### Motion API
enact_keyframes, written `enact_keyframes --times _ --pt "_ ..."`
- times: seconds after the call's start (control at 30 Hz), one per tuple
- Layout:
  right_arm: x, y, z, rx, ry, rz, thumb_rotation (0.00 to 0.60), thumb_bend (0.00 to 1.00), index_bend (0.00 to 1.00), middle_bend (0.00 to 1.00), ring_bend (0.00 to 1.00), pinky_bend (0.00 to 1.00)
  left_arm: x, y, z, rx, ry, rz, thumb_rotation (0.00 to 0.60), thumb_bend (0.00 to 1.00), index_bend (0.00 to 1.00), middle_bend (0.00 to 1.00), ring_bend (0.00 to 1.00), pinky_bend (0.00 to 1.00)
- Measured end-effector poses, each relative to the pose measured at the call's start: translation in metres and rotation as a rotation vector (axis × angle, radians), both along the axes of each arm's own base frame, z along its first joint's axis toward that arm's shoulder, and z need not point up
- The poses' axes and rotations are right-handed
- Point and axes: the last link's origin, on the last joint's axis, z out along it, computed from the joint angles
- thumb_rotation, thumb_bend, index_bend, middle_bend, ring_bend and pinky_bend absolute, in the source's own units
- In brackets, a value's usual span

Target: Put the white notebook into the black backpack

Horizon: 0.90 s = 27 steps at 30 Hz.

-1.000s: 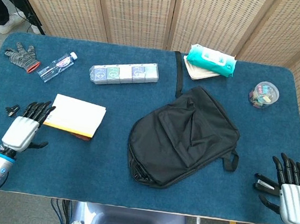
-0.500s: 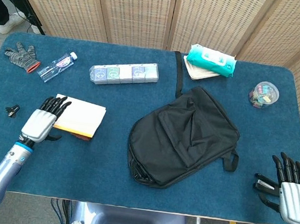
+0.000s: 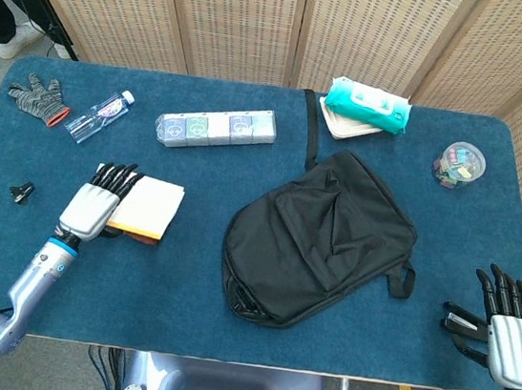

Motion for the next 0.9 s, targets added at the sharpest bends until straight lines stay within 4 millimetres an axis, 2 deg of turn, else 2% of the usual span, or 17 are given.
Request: enact_keyframes --times 0.07,0.23,0.4,0.5,0.57,0.63,0.8,0.9 --pt "0.000 0.000 0.000 -0.001 0.000 0.000 0.600 0.00 0.00 0.00 0.00 0.00 0.000 0.001 -0.002 -0.004 0.000 0.005 0.600 0.29 0.00 0.00 0.00 0.00" --pt "-0.001 -0.001 0.001 -0.001 -0.002 -0.005 0.600 0.00 0.00 0.00 0.00 0.00 0.000 0.003 -0.003 -0.004 0.018 0.008 0.600 0.39 0.00 0.00 0.00 0.00" --pt "-0.001 -0.001 0.001 0.000 -0.002 -0.005 0.600 0.00 0.00 0.00 0.00 0.00 -0.002 0.004 -0.003 0.000 0.028 0.018 0.600 0.41 0.00 0.00 0.00 0.00" --pt "0.000 -0.001 0.001 -0.001 -0.004 -0.004 0.600 0.00 0.00 0.00 0.00 0.00 -0.004 0.004 -0.005 -0.006 0.049 0.028 0.600 0.41 0.00 0.00 0.00 0.08" --pt "0.000 -0.001 0.001 -0.003 -0.006 -0.003 0.600 0.00 0.00 0.00 0.00 0.00 -0.004 0.004 -0.007 -0.010 0.060 0.035 0.600 0.41 0.02 0.00 0.00 0.18" --pt "0.000 0.000 0.001 -0.004 -0.006 -0.002 0.600 0.00 0.00 0.00 0.00 0.00 -0.004 0.004 -0.010 -0.017 0.065 0.036 0.600 0.41 0.10 0.04 0.04 0.24" --pt "0.000 0.000 0.001 -0.002 -0.004 0.001 0.600 0.00 0.00 0.00 0.00 0.00 -0.003 0.005 -0.012 -0.006 0.068 0.029 0.600 0.42 0.34 0.23 0.24 0.42" --pt "0.001 0.000 0.000 0.004 -0.005 0.008 0.600 0.00 0.00 0.00 0.00 0.00 -0.003 0.007 -0.012 0.009 0.071 0.021 0.600 0.46 0.49 0.35 0.35 0.51"
